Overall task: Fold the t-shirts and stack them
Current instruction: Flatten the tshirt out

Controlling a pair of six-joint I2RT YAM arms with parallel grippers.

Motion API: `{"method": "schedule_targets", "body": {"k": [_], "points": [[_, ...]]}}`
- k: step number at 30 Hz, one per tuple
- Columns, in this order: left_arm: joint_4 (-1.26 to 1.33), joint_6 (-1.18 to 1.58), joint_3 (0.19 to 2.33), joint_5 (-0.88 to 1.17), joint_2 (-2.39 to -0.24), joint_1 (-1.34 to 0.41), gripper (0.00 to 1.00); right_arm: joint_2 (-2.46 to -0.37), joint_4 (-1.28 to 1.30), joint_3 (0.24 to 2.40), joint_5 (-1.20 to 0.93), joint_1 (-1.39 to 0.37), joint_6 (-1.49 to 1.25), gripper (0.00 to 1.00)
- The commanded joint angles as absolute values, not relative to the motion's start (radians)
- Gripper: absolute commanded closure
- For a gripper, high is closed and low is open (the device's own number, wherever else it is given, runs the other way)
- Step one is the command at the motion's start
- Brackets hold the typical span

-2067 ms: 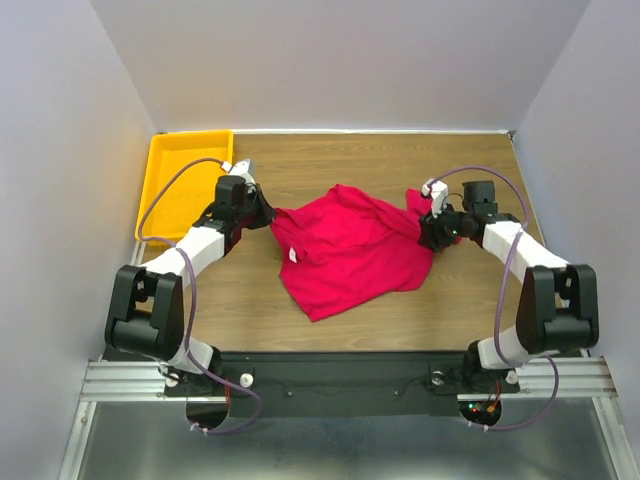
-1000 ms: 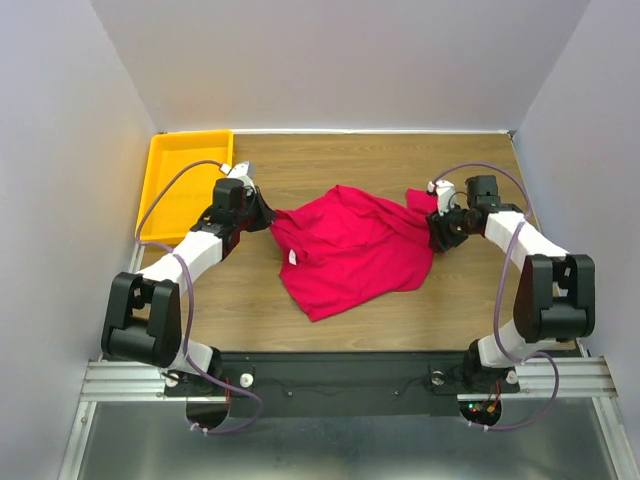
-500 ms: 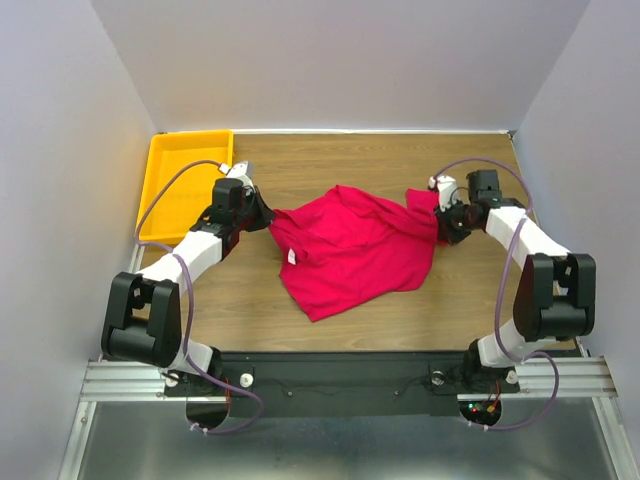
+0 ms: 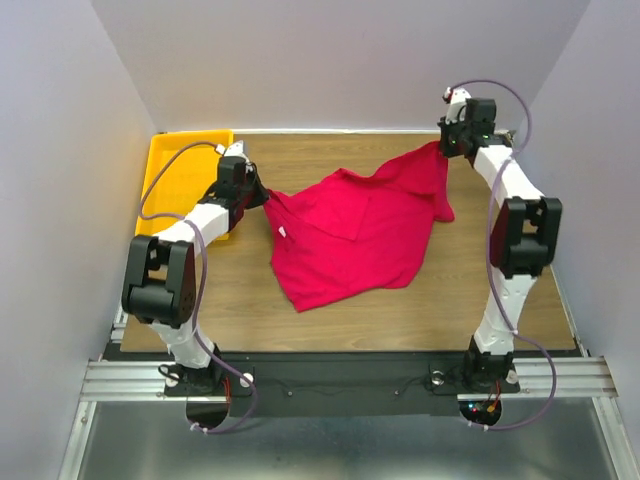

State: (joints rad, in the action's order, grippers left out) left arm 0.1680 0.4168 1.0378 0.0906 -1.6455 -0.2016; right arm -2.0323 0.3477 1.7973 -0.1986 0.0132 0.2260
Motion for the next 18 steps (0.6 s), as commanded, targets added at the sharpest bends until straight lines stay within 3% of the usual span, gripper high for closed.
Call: {"method": "schedule_targets", "body": {"k": [1,5,9,18], "points": [[0.184,0.407,1.196,0.031,-1.735,-0.187,1.00,-2.175,0.290,1.926,0.026,0.015,0.086,0.99],[0.144,0.388,1.324,-0.032,-1.854,-0.179,1.00,-2.339,0.226,2.090,0.306,0.015,0.020,0.99],[0.107,0.384,1.425,-0.118,-1.924,-0.175,1.00,-2.428,0.173,2.167,0.449,0.015,0.020,1.00],[0.029,0.359,1.646,-0.193,-2.068,-0.167,1.00,-2.477,0.112,2.157,0.517,0.029,0.035,1.00]]}}
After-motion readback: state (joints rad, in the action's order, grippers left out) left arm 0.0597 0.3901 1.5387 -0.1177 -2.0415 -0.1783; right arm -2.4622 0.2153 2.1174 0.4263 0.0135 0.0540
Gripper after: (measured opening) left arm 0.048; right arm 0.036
